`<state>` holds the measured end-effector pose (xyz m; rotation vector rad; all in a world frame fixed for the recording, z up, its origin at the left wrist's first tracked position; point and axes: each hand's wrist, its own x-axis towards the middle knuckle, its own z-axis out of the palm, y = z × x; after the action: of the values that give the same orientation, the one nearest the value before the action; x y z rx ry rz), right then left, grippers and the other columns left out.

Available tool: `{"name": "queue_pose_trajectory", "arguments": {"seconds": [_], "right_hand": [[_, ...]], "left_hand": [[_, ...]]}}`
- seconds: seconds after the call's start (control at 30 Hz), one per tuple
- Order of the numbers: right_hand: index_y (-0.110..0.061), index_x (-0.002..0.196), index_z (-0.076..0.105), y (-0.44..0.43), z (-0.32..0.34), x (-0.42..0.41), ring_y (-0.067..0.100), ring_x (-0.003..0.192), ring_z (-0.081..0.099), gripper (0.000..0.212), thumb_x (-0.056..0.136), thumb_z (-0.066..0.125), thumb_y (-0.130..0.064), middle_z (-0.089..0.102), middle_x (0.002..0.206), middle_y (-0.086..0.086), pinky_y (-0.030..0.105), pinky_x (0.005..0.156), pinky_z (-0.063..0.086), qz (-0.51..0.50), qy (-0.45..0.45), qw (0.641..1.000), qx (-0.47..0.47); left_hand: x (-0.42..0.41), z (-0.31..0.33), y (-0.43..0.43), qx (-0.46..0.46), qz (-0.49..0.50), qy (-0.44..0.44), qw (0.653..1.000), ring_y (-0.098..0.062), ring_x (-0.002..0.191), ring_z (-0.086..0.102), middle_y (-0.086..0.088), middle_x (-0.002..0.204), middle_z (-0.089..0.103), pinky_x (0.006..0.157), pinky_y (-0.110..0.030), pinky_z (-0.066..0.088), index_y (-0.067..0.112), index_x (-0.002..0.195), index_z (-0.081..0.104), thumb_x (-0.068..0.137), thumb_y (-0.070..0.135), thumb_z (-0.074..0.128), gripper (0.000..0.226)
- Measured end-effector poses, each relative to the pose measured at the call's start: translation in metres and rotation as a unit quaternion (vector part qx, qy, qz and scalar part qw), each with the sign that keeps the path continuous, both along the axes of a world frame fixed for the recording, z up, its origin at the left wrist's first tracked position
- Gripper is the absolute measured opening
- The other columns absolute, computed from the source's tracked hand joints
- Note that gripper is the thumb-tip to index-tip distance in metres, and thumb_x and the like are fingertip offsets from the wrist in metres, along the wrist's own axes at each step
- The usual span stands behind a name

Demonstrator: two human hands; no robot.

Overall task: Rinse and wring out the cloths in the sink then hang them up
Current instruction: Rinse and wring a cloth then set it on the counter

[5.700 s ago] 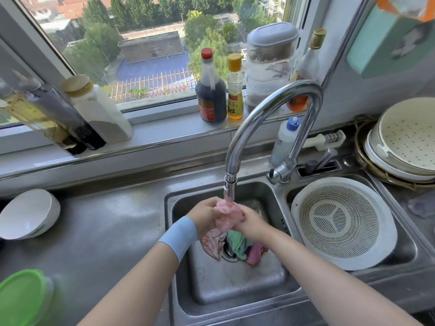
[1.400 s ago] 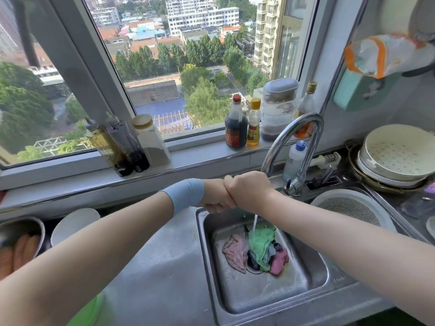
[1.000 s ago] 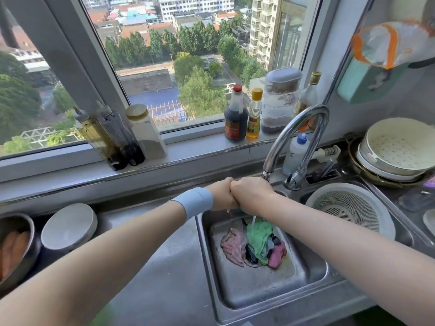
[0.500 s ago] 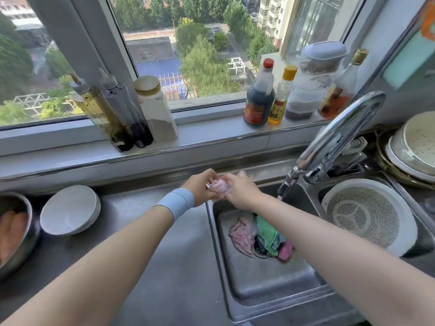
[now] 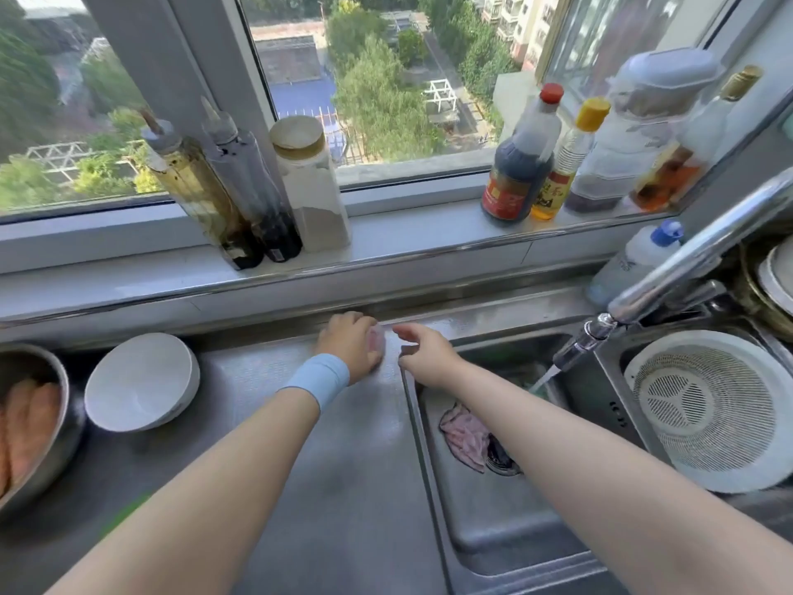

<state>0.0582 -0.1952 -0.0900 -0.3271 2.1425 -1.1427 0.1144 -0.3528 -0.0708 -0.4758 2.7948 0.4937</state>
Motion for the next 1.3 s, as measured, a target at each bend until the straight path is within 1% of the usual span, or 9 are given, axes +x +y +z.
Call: {"name": "queue_pose_trajectory", "arguments": {"seconds": [0.13, 0.33, 0.47, 0.67, 0.87, 0.93, 1.0, 1.17, 1.3], "right_hand": [[-0.020, 0.127, 0.062, 0.058, 0.000, 0.006, 0.015, 0.105, 0.064, 0.042, 0.087, 0.058, -0.007, 0.066, 0.118, -0.003, 0.026, 0.084, 0.051, 0.003, -0.009, 0.999, 0.040], [-0.008, 0.124, 0.064, 0.168, -0.025, 0.028, 0.006, 0.067, 0.057, 0.033, 0.093, 0.056, -0.005, 0.062, 0.093, -0.004, 0.011, 0.047, 0.043, -0.002, -0.079, 0.986, 0.144], [-0.012, 0.122, 0.065, 0.223, -0.036, 0.018, 0.017, 0.087, 0.063, 0.033, 0.093, 0.051, -0.005, 0.065, 0.116, 0.006, 0.025, 0.072, 0.049, -0.060, -0.056, 0.977, 0.195], [-0.013, 0.132, 0.061, 0.255, -0.072, -0.007, 0.021, 0.128, 0.054, 0.039, 0.095, 0.052, -0.007, 0.059, 0.139, 0.006, 0.025, 0.106, 0.040, 0.050, -0.011, 0.967, 0.251], [-0.025, 0.157, 0.026, 0.250, -0.123, -0.020, 0.028, 0.149, 0.027, 0.081, 0.085, 0.051, 0.003, 0.000, 0.168, 0.000, 0.038, 0.118, 0.029, 0.236, 0.022, 0.926, 0.294], [-0.029, 0.159, 0.012, 0.248, -0.139, -0.024, 0.028, 0.148, 0.027, 0.095, 0.082, 0.053, 0.007, 0.008, 0.167, -0.001, 0.041, 0.117, 0.031, 0.253, 0.019, 0.924, 0.288], [-0.025, 0.158, 0.021, 0.248, -0.154, -0.026, 0.032, 0.140, 0.037, 0.093, 0.078, 0.057, 0.008, 0.033, 0.155, 0.007, 0.044, 0.112, 0.037, 0.260, 0.040, 0.915, 0.305], [-0.015, 0.102, 0.072, 0.253, -0.167, -0.029, 0.031, 0.102, 0.065, 0.016, 0.088, 0.066, -0.019, 0.070, 0.106, 0.008, 0.031, 0.081, 0.050, 0.163, 0.094, 0.936, 0.298], [-0.020, 0.063, 0.063, 0.253, -0.148, -0.033, 0.024, 0.084, 0.061, 0.026, 0.086, 0.067, -0.032, 0.067, 0.075, 0.000, 0.031, 0.070, 0.042, 0.078, 0.068, 0.972, 0.213]], "left_hand": [[-0.007, 0.011, 0.046, 0.047, -0.015, 0.023, 0.998, -0.023, 0.122, 0.047, 0.004, 0.127, 0.056, 0.104, -0.041, 0.041, 0.031, 0.126, 0.056, 0.086, 0.040, 0.060, 0.041], [-0.011, -0.006, 0.141, 0.147, -0.078, -0.074, 0.983, -0.021, 0.109, 0.061, 0.004, 0.119, 0.064, 0.094, -0.032, 0.048, 0.026, 0.122, 0.060, 0.090, 0.033, 0.058, 0.033], [-0.016, -0.030, 0.189, 0.163, -0.090, -0.137, 0.973, -0.021, 0.108, 0.061, 0.001, 0.124, 0.064, 0.095, -0.036, 0.051, 0.024, 0.123, 0.060, 0.090, 0.032, 0.057, 0.034], [-0.023, -0.078, 0.221, 0.158, -0.025, -0.194, 0.968, -0.023, 0.107, 0.061, -0.001, 0.132, 0.059, 0.089, -0.030, 0.048, 0.025, 0.134, 0.052, 0.091, 0.032, 0.048, 0.043], [-0.021, -0.134, 0.236, 0.157, 0.039, -0.228, 0.960, -0.028, 0.120, 0.055, -0.004, 0.139, 0.054, 0.097, -0.032, 0.046, 0.024, 0.142, 0.044, 0.092, 0.038, 0.049, 0.052], [-0.021, -0.147, 0.239, 0.147, 0.042, -0.226, 0.962, -0.027, 0.127, 0.049, -0.004, 0.142, 0.051, 0.104, -0.033, 0.043, 0.027, 0.139, 0.048, 0.088, 0.037, 0.055, 0.053], [-0.022, -0.158, 0.246, 0.135, 0.039, -0.223, 0.965, -0.026, 0.126, 0.049, -0.003, 0.134, 0.056, 0.105, -0.031, 0.041, 0.028, 0.135, 0.052, 0.085, 0.038, 0.059, 0.051], [-0.018, -0.166, 0.261, 0.209, 0.059, -0.220, 0.951, -0.023, 0.080, 0.067, 0.003, 0.106, 0.068, 0.071, -0.026, 0.053, 0.028, 0.132, 0.052, 0.083, 0.034, 0.061, 0.050], [-0.016, -0.155, 0.263, 0.255, 0.089, -0.181, 0.946, -0.011, 0.075, 0.059, 0.014, 0.104, 0.054, 0.067, -0.023, 0.051, 0.034, 0.142, 0.041, 0.081, 0.034, 0.066, 0.066]]}}
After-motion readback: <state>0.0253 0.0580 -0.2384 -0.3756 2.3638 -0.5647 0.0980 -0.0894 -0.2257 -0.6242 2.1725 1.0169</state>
